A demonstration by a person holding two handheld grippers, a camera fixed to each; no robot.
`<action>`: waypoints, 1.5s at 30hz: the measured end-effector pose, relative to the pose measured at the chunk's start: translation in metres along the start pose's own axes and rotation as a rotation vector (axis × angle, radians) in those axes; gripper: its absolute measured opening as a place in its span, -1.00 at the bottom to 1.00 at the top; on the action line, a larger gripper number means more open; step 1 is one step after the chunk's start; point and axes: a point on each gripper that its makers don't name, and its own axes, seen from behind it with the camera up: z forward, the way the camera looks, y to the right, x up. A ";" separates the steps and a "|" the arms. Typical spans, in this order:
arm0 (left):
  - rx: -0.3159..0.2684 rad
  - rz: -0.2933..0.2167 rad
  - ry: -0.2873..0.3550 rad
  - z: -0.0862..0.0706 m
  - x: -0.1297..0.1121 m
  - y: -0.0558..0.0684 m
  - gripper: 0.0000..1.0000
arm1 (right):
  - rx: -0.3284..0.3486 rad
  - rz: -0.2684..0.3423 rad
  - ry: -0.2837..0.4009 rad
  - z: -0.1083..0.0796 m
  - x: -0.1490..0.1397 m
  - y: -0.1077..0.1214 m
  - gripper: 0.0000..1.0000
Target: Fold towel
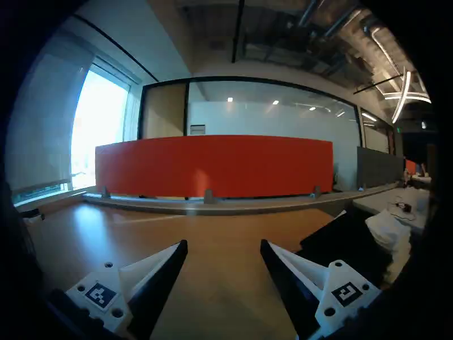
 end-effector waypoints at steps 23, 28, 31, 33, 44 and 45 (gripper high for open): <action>0.000 0.000 0.000 0.000 -0.001 0.000 0.88 | -0.005 -0.007 0.043 -0.005 -0.027 0.014 0.99; 0.000 0.000 0.000 0.000 0.000 -0.001 0.89 | 0.000 -0.012 0.061 -0.007 -0.024 0.013 0.99; 0.000 0.000 0.000 0.000 0.000 -0.001 0.89 | 0.000 -0.010 0.068 -0.008 -0.023 0.013 0.99; 0.000 0.000 0.000 0.000 0.000 -0.001 0.89 | 0.001 -0.007 0.071 -0.008 -0.022 0.014 0.99; 0.000 0.000 0.000 0.000 0.000 -0.001 0.88 | 0.006 -0.007 0.068 -0.008 -0.023 0.013 1.00; 0.000 0.000 0.000 0.000 0.000 -0.001 0.88 | 0.006 -0.007 0.068 -0.008 -0.022 0.013 1.00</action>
